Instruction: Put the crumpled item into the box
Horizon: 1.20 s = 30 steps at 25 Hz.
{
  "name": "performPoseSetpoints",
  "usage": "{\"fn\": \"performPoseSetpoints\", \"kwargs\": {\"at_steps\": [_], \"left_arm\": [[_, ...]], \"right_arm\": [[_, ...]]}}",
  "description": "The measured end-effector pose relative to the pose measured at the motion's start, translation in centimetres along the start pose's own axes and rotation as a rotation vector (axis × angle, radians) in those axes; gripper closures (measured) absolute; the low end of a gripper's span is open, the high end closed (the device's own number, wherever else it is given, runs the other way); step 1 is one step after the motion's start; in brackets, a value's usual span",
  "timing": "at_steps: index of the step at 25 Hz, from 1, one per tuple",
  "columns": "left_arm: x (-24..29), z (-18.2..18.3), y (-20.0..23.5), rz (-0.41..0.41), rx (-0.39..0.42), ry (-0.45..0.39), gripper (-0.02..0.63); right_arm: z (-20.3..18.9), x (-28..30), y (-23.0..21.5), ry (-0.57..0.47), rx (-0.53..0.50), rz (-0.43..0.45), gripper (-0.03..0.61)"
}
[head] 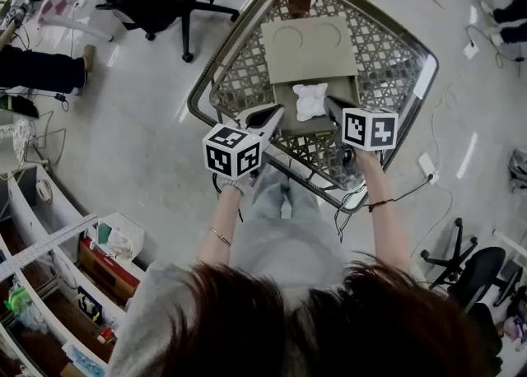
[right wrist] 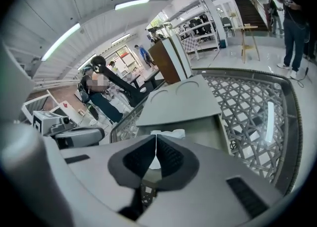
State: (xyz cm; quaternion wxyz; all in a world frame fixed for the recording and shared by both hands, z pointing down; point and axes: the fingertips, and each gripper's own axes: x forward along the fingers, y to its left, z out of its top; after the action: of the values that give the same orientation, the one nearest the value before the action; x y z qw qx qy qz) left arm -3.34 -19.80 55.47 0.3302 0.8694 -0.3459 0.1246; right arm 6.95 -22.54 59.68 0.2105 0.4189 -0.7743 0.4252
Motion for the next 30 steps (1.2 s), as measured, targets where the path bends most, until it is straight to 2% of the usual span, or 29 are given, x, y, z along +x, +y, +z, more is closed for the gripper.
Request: {"fn": "performPoseSetpoints", "kwargs": {"at_steps": [11, 21, 30], "left_arm": [[-2.5, 3.3, -2.5, -0.006, 0.054, -0.091, 0.597], [-5.0, 7.4, -4.4, -0.019, 0.107, -0.18, 0.597], [-6.8, 10.1, -6.1, -0.033, 0.146, -0.239, 0.597]], "right_arm": [[3.2, -4.7, 3.4, -0.175, -0.116, 0.082, 0.557], [6.2, -9.4, 6.6, -0.305, -0.226, 0.111, 0.557], [9.2, -13.3, 8.5, -0.44, -0.235, 0.132, 0.557]]}}
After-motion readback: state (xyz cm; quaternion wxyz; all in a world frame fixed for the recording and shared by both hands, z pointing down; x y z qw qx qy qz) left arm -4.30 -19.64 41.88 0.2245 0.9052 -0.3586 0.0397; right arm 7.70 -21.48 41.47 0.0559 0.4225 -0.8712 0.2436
